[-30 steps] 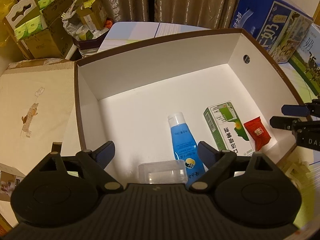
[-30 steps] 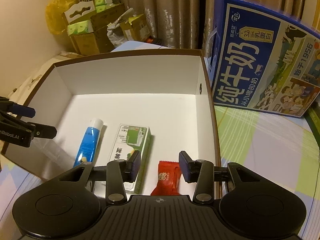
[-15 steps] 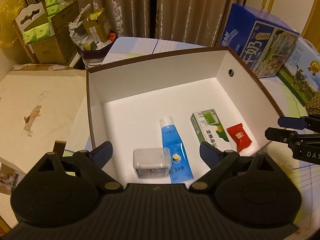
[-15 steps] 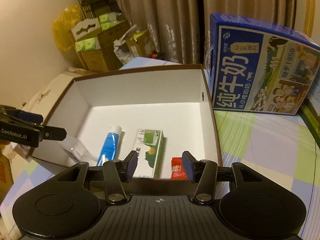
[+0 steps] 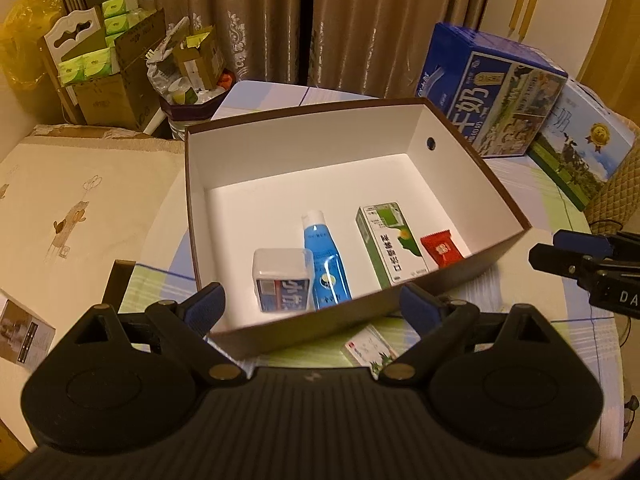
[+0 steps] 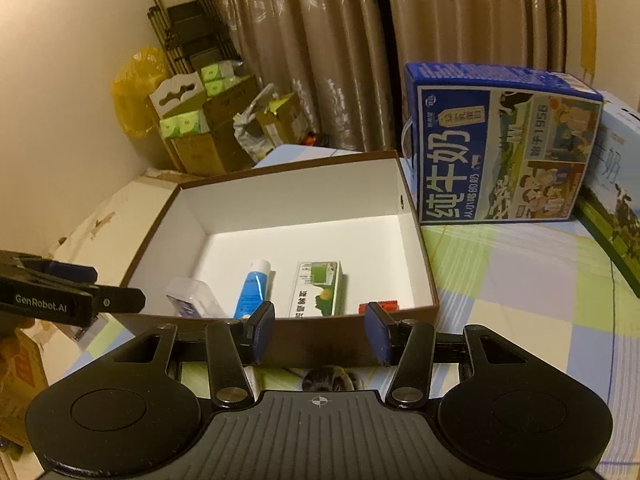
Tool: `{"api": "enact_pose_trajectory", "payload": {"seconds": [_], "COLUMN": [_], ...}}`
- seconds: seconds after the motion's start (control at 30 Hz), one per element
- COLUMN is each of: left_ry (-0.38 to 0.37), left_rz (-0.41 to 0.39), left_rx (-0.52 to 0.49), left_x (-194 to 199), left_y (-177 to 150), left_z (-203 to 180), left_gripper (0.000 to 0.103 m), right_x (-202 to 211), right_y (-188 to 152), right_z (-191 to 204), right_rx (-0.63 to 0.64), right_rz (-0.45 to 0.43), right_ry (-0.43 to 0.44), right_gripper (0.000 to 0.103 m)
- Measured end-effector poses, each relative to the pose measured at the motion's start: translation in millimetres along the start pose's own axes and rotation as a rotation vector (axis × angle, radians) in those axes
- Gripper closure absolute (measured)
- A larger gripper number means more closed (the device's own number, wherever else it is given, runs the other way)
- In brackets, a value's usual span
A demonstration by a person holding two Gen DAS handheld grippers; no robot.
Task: Organize objects
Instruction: 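Withdraw both grippers from the brown box toward the remaining table items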
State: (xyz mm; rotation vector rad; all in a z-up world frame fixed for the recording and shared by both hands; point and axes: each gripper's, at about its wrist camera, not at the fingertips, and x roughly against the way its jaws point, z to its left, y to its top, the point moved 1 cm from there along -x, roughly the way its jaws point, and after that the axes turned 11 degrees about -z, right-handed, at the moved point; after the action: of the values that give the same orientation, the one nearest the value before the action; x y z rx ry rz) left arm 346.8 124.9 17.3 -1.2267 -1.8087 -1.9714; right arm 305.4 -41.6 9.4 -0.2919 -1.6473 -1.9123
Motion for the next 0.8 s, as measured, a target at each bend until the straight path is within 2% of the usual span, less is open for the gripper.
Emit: {"api": "enact_pose_trajectory", "payload": {"seconds": [0.47,0.8], "left_ry": [-0.008,-0.013], "left_rz": [0.028,0.072], "left_rx": [0.004,-0.007], "left_x": [37.5,46.0], "left_y": [-40.4,-67.5], "left_z": [-14.3,-27.7], "left_gripper": [0.011,0.011], "right_x": [51.6,75.2], "right_y": [-24.2,-51.2], "right_z": [0.6,-1.4], "right_rx": [-0.059,-0.094], "right_rz": [-0.022,0.005], "right_ry": [-0.024,-0.045], "right_gripper": [0.056,0.056]}}
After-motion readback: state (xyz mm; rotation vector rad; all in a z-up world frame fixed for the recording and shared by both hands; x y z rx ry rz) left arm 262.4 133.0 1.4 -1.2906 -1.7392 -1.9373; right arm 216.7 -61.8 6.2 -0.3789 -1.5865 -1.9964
